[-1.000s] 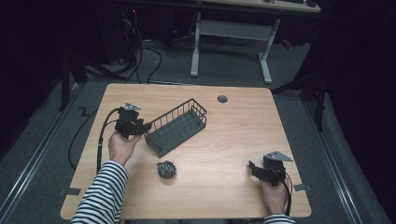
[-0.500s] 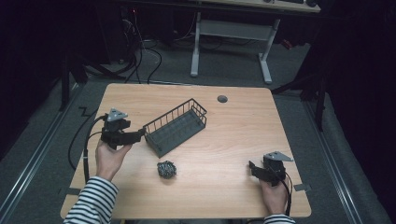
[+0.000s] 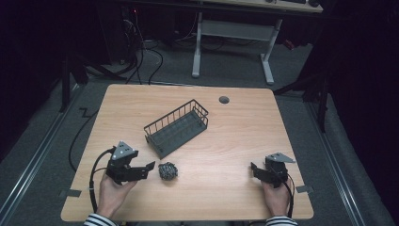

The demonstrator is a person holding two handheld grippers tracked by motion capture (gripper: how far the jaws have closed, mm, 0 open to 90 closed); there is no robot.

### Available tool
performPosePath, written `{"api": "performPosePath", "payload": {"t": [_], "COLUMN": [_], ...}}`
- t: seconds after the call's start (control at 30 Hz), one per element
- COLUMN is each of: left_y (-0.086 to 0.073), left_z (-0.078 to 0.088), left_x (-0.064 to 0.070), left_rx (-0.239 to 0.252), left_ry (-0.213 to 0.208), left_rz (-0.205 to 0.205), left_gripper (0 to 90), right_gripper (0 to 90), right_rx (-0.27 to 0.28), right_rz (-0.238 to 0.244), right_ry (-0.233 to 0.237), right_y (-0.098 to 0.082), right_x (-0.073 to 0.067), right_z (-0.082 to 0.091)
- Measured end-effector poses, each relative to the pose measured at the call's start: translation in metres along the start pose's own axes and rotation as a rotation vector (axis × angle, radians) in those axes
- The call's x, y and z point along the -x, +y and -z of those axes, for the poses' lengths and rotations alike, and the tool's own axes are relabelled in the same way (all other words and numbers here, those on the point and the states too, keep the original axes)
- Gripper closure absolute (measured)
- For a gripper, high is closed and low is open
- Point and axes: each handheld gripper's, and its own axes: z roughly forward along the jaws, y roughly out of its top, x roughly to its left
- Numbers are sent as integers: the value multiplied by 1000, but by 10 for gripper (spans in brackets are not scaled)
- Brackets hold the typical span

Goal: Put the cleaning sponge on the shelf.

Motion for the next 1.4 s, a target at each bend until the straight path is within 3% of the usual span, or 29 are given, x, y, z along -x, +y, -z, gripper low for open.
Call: {"api": "performPosePath", "payload": {"t": [0.17,0.27,0.57,0.67,0.8,1.03,1.4], "left_y": [-3,-5,-11,-16,-17,-16,-15], "left_z": [-11,-26,-51,-60,-64,-64,-60], "left_x": [17,32,40,41,41,42,44], "left_rx": [-22,-50,-98,-123,-144,-148,-141], "left_ry": [-34,-40,-33,-14,8,-21,-60], "left_rz": [-35,-84,-90,-97,-100,-107,-111], "left_gripper": [194,190,205,224,255,445,526], "right_gripper": [340,340,338,337,337,337,335], "right_rx": [0,0,0,0,0,0,1], "right_rz": [1,0,1,1,1,1,2], "right_ry": [0,0,1,2,2,2,3], "right_y": [0,0,0,0,0,0,0], "right_x": [0,0,0,0,0,0,0], "right_z": [0,0,0,0,0,0,0]}}
